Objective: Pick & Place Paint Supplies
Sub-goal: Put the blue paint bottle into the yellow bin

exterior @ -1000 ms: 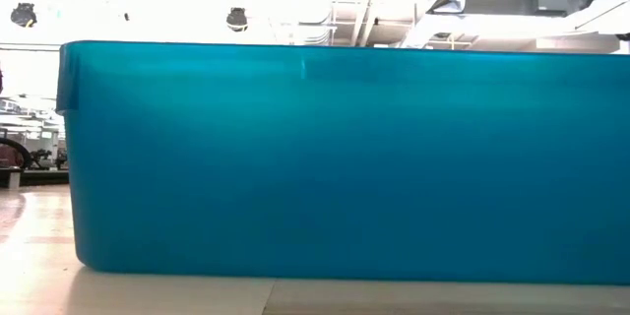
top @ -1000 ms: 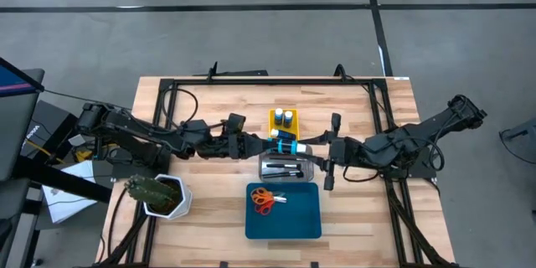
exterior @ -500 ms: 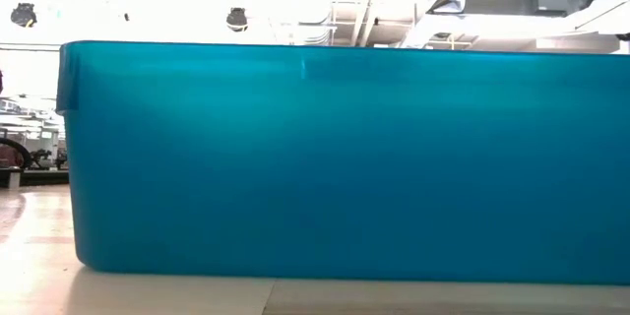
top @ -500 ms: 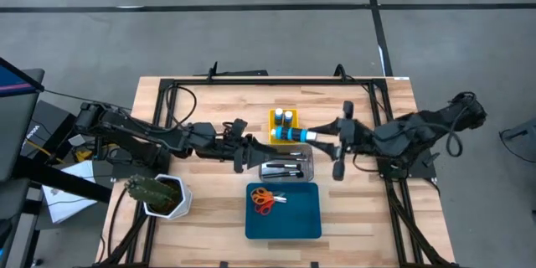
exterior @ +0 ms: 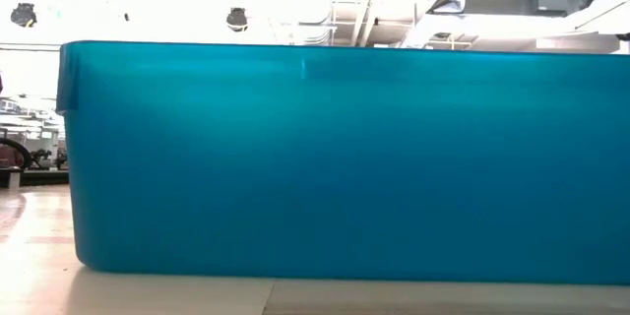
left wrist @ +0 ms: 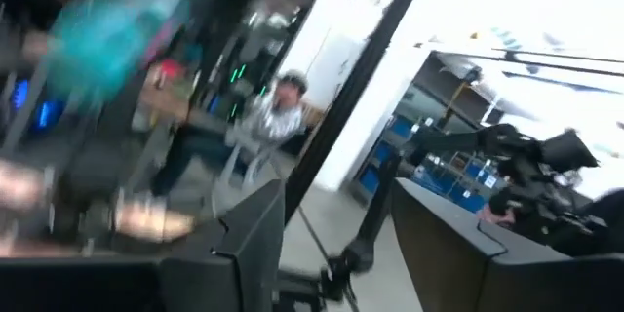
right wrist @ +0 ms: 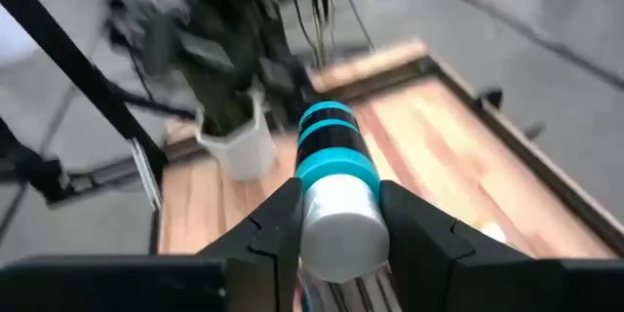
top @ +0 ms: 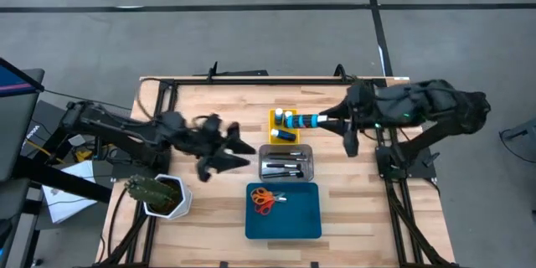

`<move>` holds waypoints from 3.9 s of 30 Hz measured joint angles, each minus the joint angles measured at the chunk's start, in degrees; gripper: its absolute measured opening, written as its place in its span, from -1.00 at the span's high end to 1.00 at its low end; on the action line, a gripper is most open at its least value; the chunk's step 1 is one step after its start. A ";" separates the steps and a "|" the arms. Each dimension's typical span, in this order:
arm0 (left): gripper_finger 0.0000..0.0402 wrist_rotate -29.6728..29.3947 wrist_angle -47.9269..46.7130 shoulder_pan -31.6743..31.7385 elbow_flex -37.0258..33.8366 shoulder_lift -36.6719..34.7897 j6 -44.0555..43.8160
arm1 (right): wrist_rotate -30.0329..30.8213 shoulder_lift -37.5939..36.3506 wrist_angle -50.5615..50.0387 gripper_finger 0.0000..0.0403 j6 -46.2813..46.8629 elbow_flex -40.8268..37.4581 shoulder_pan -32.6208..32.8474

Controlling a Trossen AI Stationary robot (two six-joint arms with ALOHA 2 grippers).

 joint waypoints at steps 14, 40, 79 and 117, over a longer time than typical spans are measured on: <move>0.24 -10.79 -0.62 0.31 -0.01 -16.75 18.55 | -25.06 20.95 -20.68 0.44 -2.97 24.10 -19.50; 0.29 -21.40 -10.00 0.44 0.00 -23.68 21.32 | -26.95 43.37 -24.44 0.44 -2.63 27.60 -27.27; 0.30 -24.94 -9.99 0.44 0.02 -21.55 20.62 | -24.44 53.45 -29.22 0.44 -14.23 27.26 -31.72; 0.30 -24.85 -9.96 0.44 0.02 -21.55 20.59 | -23.88 54.96 -28.97 0.44 -16.06 26.02 -33.60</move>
